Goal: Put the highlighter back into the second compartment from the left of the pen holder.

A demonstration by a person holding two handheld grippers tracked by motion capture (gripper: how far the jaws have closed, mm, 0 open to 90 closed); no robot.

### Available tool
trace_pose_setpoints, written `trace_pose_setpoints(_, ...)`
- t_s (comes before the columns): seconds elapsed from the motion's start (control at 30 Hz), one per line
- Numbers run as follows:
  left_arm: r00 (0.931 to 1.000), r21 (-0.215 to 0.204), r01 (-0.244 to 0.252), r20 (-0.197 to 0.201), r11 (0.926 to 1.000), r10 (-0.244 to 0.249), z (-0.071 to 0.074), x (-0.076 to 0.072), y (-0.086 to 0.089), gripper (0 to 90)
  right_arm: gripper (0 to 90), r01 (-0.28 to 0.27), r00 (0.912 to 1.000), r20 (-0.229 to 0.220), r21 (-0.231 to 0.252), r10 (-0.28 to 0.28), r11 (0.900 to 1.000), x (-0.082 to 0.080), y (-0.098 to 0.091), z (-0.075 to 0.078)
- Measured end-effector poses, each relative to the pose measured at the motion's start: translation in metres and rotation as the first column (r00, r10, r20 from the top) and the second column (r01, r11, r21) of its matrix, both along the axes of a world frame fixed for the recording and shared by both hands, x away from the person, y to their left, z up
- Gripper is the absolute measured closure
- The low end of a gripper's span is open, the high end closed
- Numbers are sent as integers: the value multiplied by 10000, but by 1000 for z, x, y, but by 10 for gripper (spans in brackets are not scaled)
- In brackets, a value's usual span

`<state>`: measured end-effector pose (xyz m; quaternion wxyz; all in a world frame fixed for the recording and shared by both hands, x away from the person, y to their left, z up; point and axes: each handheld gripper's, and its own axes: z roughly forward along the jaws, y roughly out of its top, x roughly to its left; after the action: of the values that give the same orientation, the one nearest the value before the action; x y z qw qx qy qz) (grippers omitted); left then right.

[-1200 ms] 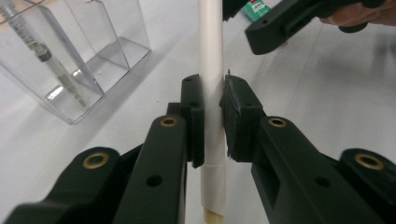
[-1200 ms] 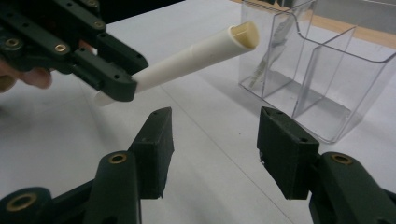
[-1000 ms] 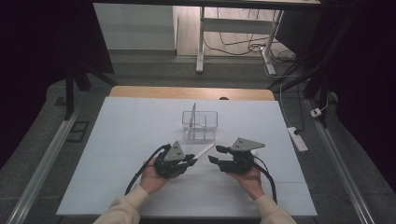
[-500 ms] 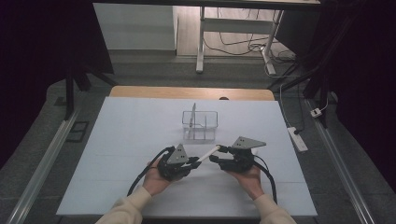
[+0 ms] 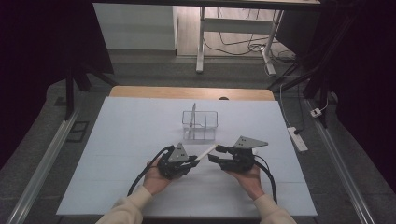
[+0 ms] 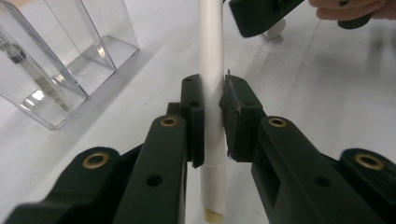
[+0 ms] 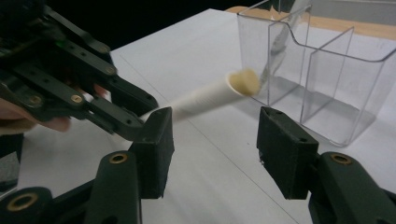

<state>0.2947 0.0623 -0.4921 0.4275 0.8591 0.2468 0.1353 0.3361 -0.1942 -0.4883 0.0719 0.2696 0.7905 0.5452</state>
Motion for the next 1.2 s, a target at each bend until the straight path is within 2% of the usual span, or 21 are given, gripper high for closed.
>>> trace_pose_setpoints(0.13, 9997, 187, 231, -3, 9996, -231, -4, -1, -8, 789, 465, 19, 10000, -28, 80, -19, 10000, 0, 2, 2)
trace_pose_setpoints(0.23, 9994, 377, 344, 11, 9987, -345, -6, -2, -13, 788, 516, 119, 9999, -55, 103, -119, 9999, -1, 2, 2)
trace_pose_setpoints(0.43, 9994, 402, 312, 113, 9987, -317, -7, -3, -17, 788, 625, 96, 9991, -425, 731, -65, 9973, 1, -3, 5)
trace_pose_setpoints(0.83, 9991, 667, 343, 245, 9972, -360, -7, -4, -18, 785, 708, -396, 9982, -402, 1115, 443, 9930, 0, -3, 9)
trace_pose_setpoints(1.1, 9989, 514, 200, 403, 9985, -221, -6, -4, -17, 762, 768, -944, 9943, -348, 1529, 1008, 9837, -3, -2, 14)
trace_pose_setpoints(1.2, 9988, 480, 171, 453, 9987, -193, -6, -4, -16, 757, 771, -1037, 9938, -232, 1477, 1083, 9836, -5, -1, 16)
